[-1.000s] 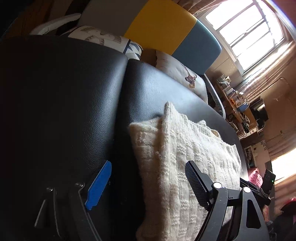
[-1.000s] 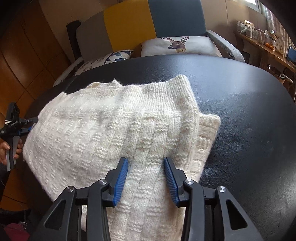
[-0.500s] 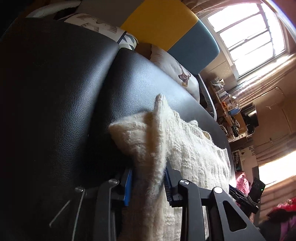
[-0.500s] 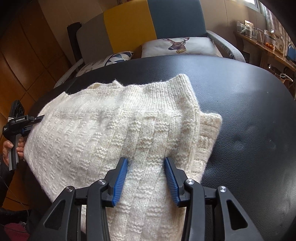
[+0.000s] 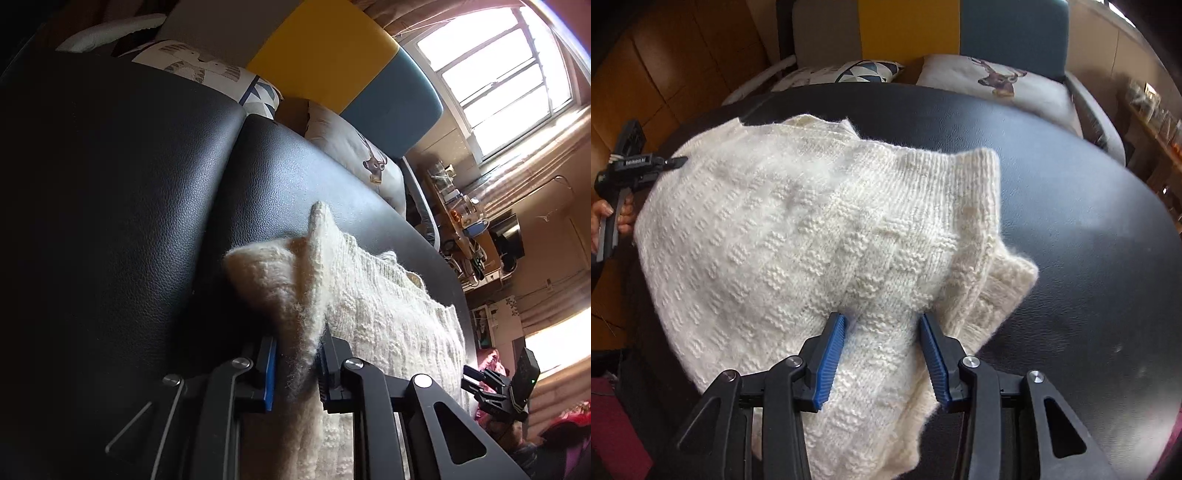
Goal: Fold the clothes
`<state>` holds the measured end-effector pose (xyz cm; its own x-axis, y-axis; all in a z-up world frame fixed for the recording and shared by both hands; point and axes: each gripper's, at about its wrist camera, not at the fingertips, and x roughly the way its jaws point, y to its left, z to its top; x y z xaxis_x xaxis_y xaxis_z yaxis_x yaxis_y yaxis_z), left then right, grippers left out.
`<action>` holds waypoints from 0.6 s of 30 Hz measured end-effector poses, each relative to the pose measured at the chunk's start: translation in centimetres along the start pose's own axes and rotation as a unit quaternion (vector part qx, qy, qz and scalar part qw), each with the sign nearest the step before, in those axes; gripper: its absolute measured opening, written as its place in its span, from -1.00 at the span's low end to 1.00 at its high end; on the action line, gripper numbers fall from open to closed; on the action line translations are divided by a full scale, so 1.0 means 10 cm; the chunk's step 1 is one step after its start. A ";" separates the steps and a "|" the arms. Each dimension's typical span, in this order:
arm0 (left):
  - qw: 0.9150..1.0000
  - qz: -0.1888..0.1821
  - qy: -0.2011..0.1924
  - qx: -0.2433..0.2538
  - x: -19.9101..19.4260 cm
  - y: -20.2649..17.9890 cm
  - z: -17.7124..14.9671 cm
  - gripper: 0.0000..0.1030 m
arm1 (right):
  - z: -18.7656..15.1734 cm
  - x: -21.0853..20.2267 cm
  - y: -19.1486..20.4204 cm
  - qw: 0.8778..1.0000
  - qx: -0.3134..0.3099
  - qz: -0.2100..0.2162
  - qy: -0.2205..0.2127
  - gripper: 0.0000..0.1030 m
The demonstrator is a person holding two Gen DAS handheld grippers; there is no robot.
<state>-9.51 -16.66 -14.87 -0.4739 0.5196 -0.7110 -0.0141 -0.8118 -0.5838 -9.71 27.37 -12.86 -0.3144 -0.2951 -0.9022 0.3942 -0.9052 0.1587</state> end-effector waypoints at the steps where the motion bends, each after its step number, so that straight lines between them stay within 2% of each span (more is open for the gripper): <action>1: 1.000 0.004 0.002 0.002 0.00 -0.01 0.02 -0.68 | 0.01 0.01 0.01 1.000 0.005 0.003 0.003 -0.12; 5: 1.000 -0.010 -0.012 0.004 -0.15 -0.03 0.06 -0.68 | -0.01 0.01 0.09 1.000 0.029 0.005 0.009 -0.12; 9: 0.999 -0.033 -0.030 -0.001 -0.34 -0.06 0.05 -0.69 | -0.06 0.01 0.15 0.997 0.074 0.026 -0.008 -0.11; 18: 0.995 -0.074 -0.062 -0.018 -0.71 -0.26 0.17 -0.71 | -0.09 0.05 0.37 0.995 0.088 0.031 -0.038 -0.10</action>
<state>-7.60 -18.70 -7.67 -0.5743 0.5943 -0.5630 -0.0621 -0.7174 -0.6939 -7.63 24.20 -13.09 -0.3608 -0.3683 -0.8568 0.2593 -0.9221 0.2872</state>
